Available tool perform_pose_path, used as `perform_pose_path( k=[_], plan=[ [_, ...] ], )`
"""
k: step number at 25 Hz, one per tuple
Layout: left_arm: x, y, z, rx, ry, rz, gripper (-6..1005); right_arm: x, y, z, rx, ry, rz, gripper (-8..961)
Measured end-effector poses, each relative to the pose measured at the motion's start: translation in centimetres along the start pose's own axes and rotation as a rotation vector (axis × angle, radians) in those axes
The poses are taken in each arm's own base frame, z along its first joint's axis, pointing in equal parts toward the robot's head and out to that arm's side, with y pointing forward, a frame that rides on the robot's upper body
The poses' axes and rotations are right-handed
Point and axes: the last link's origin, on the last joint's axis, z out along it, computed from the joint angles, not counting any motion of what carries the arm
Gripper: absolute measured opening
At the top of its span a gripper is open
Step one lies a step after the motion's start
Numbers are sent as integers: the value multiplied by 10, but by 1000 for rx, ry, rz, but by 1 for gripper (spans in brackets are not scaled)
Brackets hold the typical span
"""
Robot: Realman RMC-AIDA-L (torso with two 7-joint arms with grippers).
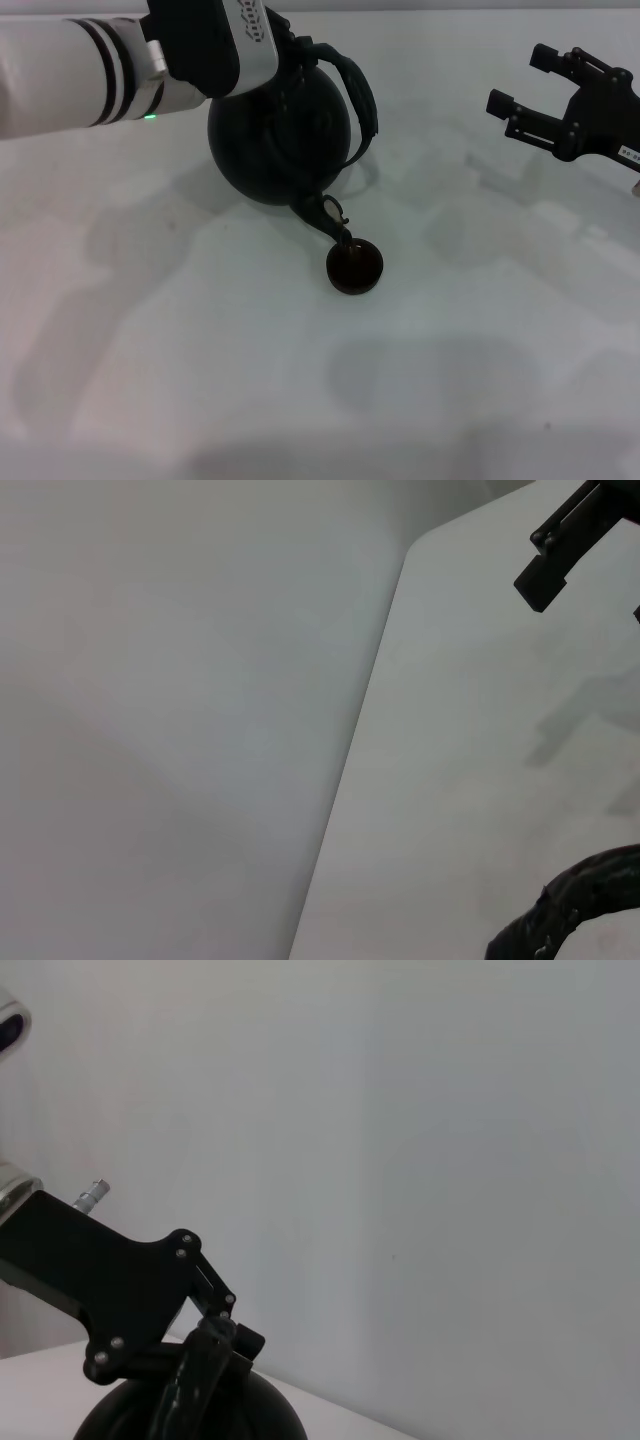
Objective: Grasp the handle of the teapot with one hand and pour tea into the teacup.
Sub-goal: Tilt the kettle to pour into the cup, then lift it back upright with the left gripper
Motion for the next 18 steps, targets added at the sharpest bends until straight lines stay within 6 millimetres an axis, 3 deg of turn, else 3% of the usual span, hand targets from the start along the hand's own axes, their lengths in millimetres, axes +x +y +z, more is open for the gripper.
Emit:
perform_pose_path(
  k=[10,18],
  plan=[
    [-2,-2,-4,6,41,-112,110,2,1,0,2,5,7,868],
    [-21,-6,-22,19,94,-325,109,3,1,0,3,6,9,868]
  ],
)
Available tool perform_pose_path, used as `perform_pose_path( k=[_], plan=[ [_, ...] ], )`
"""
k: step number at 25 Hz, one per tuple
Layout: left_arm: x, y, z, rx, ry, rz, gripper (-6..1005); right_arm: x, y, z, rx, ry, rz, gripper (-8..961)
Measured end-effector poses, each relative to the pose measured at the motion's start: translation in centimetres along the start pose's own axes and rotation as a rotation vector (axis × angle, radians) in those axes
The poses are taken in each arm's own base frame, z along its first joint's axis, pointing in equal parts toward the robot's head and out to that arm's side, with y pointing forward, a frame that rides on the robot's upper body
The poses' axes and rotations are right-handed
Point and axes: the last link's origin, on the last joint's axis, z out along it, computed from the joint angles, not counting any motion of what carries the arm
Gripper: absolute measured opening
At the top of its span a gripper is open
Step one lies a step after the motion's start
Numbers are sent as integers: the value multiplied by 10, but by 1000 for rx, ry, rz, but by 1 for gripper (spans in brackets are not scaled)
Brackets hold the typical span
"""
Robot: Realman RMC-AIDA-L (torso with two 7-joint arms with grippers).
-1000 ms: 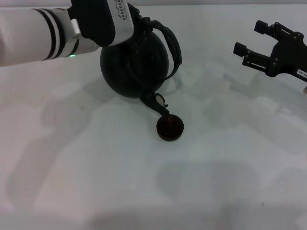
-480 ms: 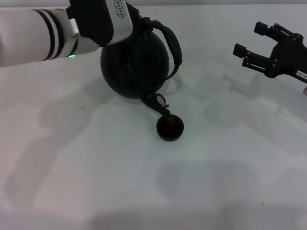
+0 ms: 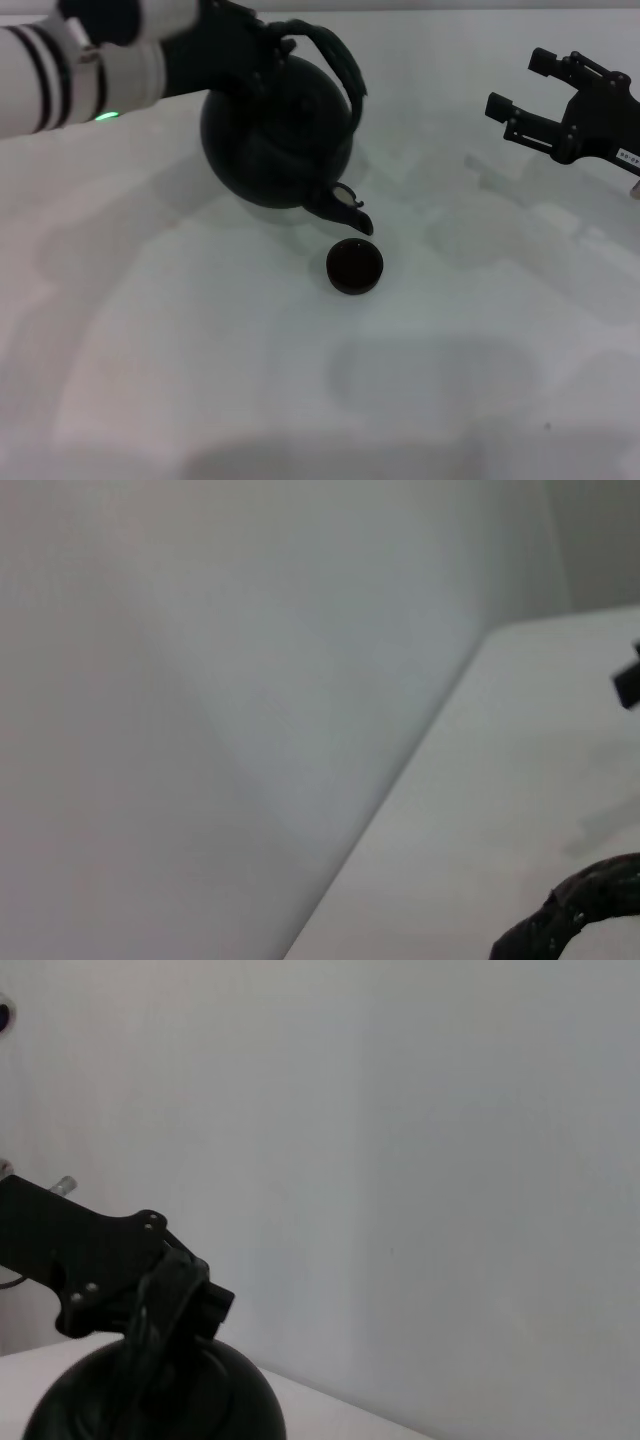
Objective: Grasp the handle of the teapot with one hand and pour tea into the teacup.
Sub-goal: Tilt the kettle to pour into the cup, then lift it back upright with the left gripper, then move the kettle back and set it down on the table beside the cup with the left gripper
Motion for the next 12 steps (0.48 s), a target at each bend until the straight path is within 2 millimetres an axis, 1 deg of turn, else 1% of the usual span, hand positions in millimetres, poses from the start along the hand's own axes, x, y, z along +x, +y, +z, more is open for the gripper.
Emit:
perform_pose_path(
  k=[3,4,5,6,9,10,12],
  plan=[
    [-8,-9,-13,3,46,-101,109,0,0,0,0,0,3,868],
    [-14,-14,-23,-7,91,-160,109,0,0,0,-1,0,4,868],
    [-14,-14,-23,-7,91,-160,109,0,0,0,-1,0,5,868],
    [-19,-16,-29,-8,117,-189,109,0,0,0,-1,0,7,868],
    [-34,-18,-38,-7,148,-236,109,0,0,0,-1,-1,10,868],
    [-34,-18,-38,-7,148,-236,109,0,0,0,-2,-1,10,868],
    [-50,-16,-45,-5,173,-278,109,-1,0,0,-4,-3,12,868]
  ],
)
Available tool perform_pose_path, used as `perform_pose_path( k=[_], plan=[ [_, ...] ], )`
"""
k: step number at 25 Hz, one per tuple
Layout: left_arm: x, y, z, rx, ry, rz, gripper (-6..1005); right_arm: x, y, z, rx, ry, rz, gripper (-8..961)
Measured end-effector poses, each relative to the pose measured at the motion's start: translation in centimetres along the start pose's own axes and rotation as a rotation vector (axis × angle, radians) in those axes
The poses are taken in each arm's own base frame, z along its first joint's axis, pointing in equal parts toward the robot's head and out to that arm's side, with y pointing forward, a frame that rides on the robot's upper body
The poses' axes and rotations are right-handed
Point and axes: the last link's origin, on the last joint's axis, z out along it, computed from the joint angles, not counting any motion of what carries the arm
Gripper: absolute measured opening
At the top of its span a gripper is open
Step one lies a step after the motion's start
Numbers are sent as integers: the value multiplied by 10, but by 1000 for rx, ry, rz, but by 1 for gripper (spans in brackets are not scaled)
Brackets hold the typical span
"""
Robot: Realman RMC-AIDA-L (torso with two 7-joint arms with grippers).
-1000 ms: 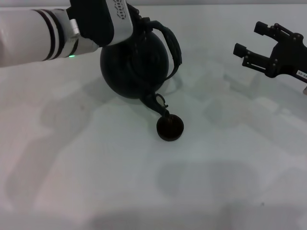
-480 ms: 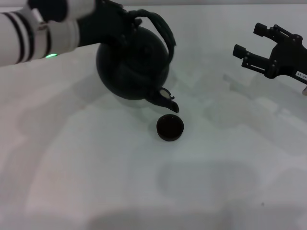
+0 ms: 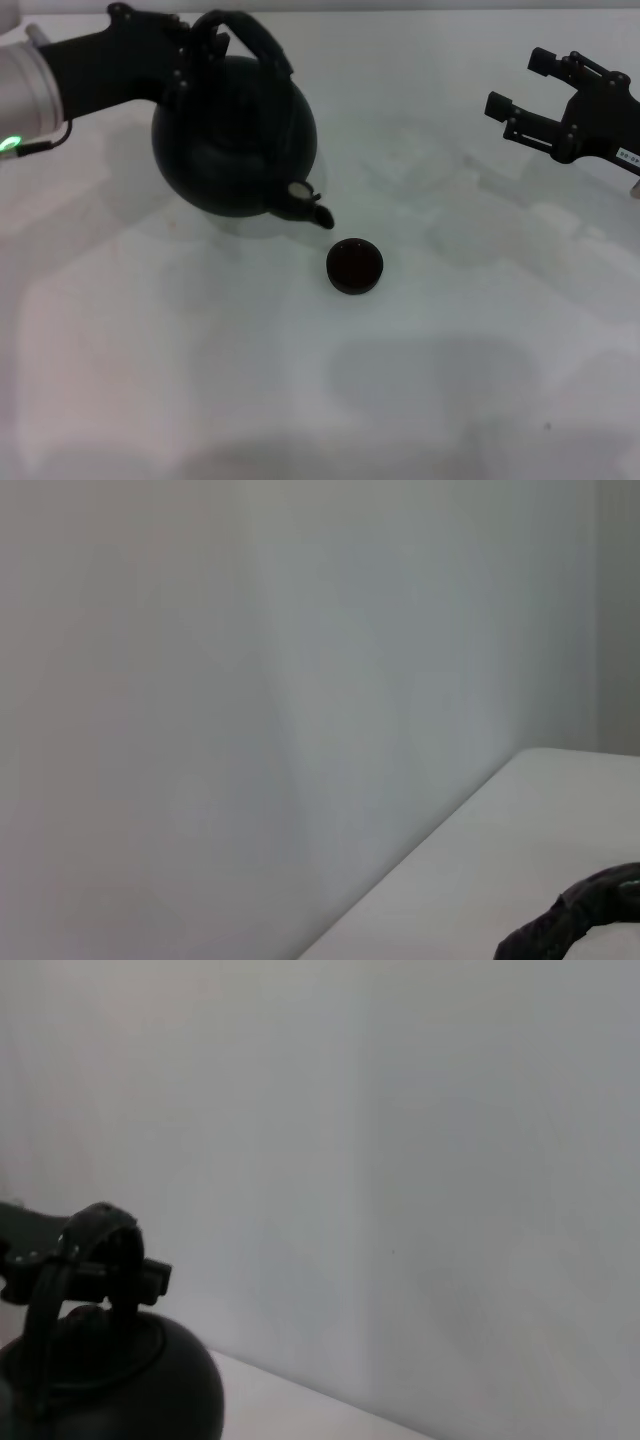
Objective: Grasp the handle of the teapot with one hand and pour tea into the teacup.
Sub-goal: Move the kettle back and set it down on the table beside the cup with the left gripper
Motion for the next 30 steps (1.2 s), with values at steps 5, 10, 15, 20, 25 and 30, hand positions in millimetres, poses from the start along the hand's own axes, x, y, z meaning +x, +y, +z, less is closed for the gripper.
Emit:
perform_pose_path(
  k=[5,10,15,20,25,30],
  plan=[
    [-19,-2,-16,-10,80,-65,109,0,1,0,-5,1,11,867],
    [-38,-1,-32,-32,134,-112,109,1,2,0,-8,5,14,867],
    [-53,7,-41,-44,198,-126,109,2,2,0,-11,9,22,867],
    [-68,8,-51,-8,227,-156,109,3,3,-2,-9,13,25,868],
    [-78,12,-55,7,241,-184,110,6,4,-3,-8,18,33,868],
    [-83,18,-59,1,245,-168,109,7,5,-3,-10,19,36,868]
  ],
)
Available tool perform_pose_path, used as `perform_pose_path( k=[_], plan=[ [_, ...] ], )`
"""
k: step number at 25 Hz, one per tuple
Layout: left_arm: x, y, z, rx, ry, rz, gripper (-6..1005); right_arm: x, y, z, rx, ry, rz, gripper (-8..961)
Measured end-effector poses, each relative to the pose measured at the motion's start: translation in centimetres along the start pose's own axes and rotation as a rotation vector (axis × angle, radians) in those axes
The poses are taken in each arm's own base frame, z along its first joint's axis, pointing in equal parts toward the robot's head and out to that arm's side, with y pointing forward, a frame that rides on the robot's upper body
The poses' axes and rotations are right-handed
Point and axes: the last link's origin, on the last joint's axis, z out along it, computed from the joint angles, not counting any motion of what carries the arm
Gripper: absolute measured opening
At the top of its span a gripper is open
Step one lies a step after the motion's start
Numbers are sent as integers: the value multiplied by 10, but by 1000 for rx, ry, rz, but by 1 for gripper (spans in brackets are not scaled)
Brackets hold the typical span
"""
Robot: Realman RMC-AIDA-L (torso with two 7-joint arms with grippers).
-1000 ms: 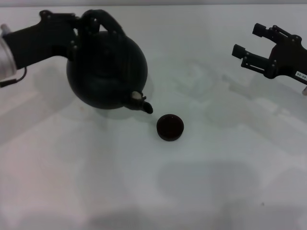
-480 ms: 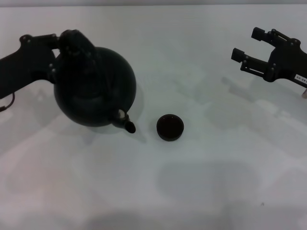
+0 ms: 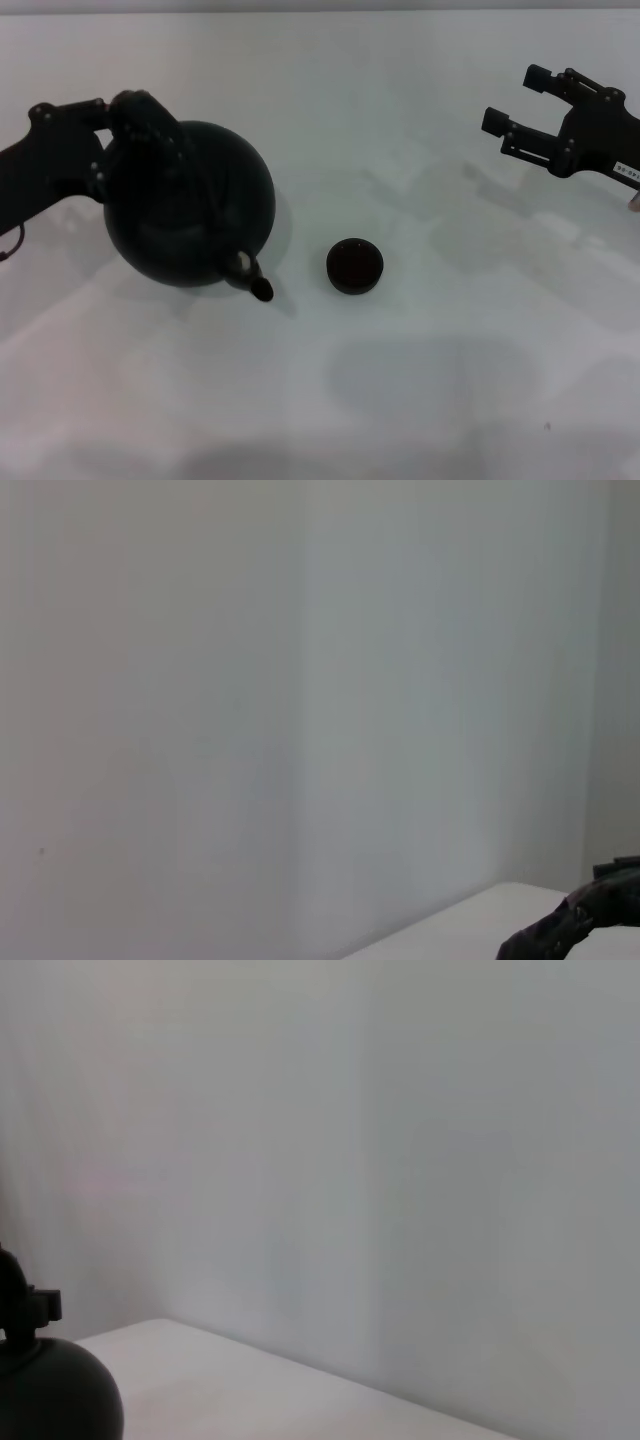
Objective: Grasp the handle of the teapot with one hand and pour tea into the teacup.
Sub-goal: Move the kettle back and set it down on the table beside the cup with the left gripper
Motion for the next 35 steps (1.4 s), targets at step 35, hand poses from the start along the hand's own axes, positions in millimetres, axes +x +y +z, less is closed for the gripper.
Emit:
perform_pose_path(
  k=[35],
  plan=[
    [-33,-17,-25,194,-140,82,107,5,5,-6,-14,-2,20,868]
  ],
)
